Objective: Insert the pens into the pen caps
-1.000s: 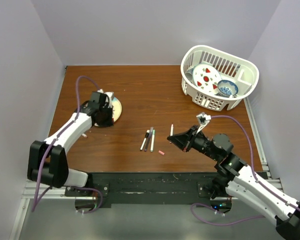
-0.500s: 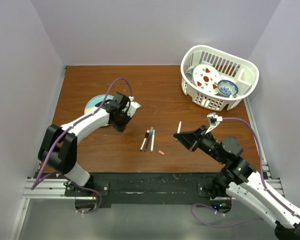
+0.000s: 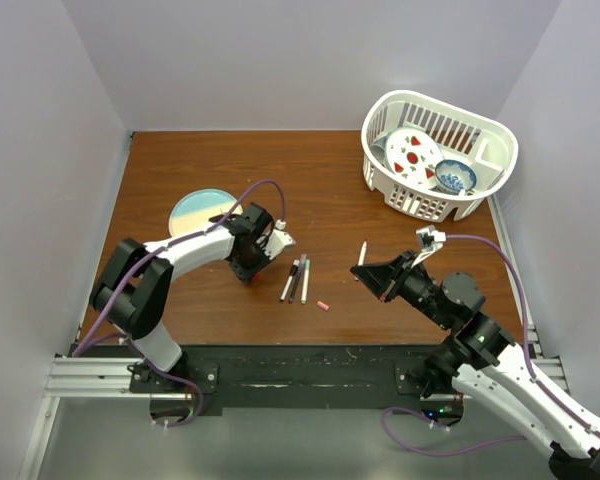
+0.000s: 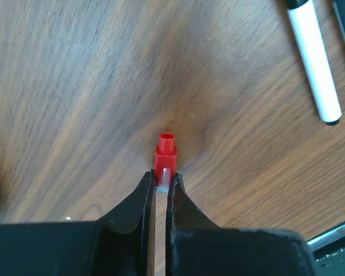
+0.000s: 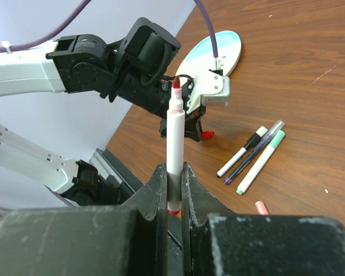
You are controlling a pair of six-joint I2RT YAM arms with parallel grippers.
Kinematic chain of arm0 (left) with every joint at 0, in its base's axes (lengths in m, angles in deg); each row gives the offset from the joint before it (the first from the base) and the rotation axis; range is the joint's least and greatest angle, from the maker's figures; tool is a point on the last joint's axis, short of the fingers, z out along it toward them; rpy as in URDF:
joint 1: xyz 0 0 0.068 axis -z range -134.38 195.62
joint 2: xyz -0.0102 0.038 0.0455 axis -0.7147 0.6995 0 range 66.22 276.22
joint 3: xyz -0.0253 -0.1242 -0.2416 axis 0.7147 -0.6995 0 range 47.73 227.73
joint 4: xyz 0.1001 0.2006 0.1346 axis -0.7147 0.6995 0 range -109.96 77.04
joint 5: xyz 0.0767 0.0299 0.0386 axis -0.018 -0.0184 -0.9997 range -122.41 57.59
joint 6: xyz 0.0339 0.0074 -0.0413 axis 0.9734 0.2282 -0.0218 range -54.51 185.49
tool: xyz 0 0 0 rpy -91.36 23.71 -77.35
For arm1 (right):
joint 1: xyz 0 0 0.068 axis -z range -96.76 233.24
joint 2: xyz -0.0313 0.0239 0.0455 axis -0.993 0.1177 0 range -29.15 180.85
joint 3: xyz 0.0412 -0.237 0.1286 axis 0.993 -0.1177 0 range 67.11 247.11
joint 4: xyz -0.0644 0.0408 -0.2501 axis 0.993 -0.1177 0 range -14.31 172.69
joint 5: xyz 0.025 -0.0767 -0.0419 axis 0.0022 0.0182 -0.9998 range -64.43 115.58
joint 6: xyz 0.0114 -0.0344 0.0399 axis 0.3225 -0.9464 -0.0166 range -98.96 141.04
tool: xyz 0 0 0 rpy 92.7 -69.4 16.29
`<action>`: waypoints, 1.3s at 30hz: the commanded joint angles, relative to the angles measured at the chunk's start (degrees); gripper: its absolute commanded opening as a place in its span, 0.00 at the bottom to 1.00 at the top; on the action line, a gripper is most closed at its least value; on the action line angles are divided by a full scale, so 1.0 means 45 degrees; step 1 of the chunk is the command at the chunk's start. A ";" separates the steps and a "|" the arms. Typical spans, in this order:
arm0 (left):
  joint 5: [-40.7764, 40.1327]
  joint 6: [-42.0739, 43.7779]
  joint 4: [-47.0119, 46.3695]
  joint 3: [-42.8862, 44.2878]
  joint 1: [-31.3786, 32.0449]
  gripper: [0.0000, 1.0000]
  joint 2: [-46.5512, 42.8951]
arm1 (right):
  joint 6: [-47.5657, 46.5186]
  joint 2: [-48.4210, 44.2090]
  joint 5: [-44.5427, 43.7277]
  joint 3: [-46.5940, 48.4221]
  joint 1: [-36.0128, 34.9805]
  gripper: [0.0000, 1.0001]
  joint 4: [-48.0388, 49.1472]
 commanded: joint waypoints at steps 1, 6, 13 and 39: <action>-0.0403 -0.0391 0.0360 0.0892 -0.0009 0.04 -0.0178 | -0.0154 0.0147 -0.0355 0.0589 -0.0027 0.00 0.0082; -0.0111 -0.0982 0.0888 0.1481 0.0303 0.48 -0.0627 | -0.0233 0.0225 -0.0394 0.0609 -0.0027 0.00 0.0062; -0.1378 -0.1314 0.0713 0.1538 0.0792 0.60 -0.1096 | -0.0154 0.0284 -0.0452 0.0648 -0.0046 0.00 0.0101; -0.1849 0.1302 -0.0147 0.1326 0.0889 0.64 -0.0571 | -0.0428 -0.0360 -0.0726 0.1254 -0.0047 0.00 -0.0719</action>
